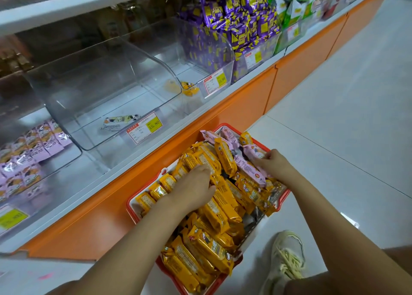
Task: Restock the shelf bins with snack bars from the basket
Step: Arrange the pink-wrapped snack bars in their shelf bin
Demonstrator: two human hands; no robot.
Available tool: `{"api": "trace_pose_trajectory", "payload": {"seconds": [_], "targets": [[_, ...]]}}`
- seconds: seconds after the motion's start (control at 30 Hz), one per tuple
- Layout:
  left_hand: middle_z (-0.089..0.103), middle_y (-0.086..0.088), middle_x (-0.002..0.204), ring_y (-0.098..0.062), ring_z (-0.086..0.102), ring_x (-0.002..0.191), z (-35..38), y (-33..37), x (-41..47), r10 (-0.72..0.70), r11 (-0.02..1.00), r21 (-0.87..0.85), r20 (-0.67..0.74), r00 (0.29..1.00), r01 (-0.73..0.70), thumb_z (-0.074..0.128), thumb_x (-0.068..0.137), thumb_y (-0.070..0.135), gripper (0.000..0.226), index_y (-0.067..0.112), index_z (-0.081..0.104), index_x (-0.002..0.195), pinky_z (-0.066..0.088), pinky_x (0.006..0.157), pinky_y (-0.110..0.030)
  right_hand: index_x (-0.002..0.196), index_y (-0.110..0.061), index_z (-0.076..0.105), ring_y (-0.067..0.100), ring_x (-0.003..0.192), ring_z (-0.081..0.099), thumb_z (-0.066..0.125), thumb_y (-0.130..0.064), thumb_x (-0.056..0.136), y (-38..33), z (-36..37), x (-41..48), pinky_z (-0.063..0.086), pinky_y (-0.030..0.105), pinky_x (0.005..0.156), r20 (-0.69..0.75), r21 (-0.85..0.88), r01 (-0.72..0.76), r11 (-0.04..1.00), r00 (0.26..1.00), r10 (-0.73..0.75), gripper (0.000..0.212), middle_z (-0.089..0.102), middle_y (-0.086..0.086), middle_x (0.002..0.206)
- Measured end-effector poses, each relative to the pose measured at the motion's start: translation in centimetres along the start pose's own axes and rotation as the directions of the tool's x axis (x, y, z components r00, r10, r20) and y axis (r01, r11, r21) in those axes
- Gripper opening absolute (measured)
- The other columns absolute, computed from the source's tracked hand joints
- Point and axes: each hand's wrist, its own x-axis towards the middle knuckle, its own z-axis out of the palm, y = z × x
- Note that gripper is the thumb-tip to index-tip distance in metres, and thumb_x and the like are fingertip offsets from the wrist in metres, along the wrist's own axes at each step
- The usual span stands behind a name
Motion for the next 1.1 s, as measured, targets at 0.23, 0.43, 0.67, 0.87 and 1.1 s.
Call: {"api": "trace_pose_trajectory", "payload": {"seconds": [0.23,0.43,0.67,0.87,1.1], "targets": [[0.021,-0.004,0.157,-0.020,0.023,0.143,-0.1,0.0,-0.7,-0.007,0.998,-0.064,-0.017,1.000,0.005,0.047,0.098,0.036,0.057,0.013,0.030,0.148,0.024,0.113,-0.033,0.071,-0.023,0.026,0.011,0.050,0.037,0.080,-0.033,0.077,-0.8,1.4,-1.4,0.026,0.022,0.043,0.008,-0.083,0.021,0.996,1.000,-0.020,0.055,0.038,-0.001,0.060],[0.039,0.002,0.148,-0.016,0.042,0.131,-0.6,0.3,-2.3,-0.051,0.939,-0.343,-0.121,0.991,0.007,0.051,0.097,0.032,0.044,0.021,0.045,0.139,0.038,0.097,-0.024,0.091,-0.007,0.044,0.015,0.056,0.048,0.084,-0.030,0.072,-1.1,0.2,-3.6,0.033,0.025,0.046,-0.082,-0.057,-0.052,0.997,0.996,0.047,0.049,0.051,0.005,0.067],[0.065,-0.011,0.119,-0.018,0.068,0.099,-1.7,0.2,-4.2,-0.145,0.283,-0.954,0.056,0.988,0.096,0.063,0.088,0.036,0.047,0.008,0.056,0.125,0.055,0.086,-0.028,0.098,-0.014,0.045,0.010,0.054,0.045,0.084,-0.032,0.072,-6.5,-0.9,-13.4,0.035,0.021,0.048,-0.194,0.132,0.331,0.934,0.933,-0.303,0.050,0.054,0.000,0.072],[0.073,-0.009,0.087,-0.020,0.070,0.075,-4.3,-1.7,-6.6,-0.200,-0.058,-0.996,-0.050,0.978,-0.063,0.067,0.076,0.029,0.028,0.009,0.066,0.095,0.057,0.076,-0.033,0.102,-0.019,0.046,0.001,0.048,0.045,0.080,-0.029,0.076,-11.9,1.6,-18.8,0.034,0.012,0.044,-0.120,0.196,0.566,0.801,0.824,-0.553,0.045,0.050,-0.005,0.064],[0.072,-0.011,0.087,-0.016,0.070,0.069,-6.8,-6.3,-11.8,-0.229,-0.294,-0.934,-0.138,0.964,-0.204,0.062,0.072,0.020,0.031,0.003,0.069,0.097,0.059,0.063,-0.026,0.099,-0.035,0.047,0.021,0.065,0.046,0.068,-0.045,0.083,-14.4,3.6,-18.5,0.035,0.030,0.056,-0.056,0.385,0.521,0.762,0.837,-0.544,0.029,0.062,0.018,0.087]]}}
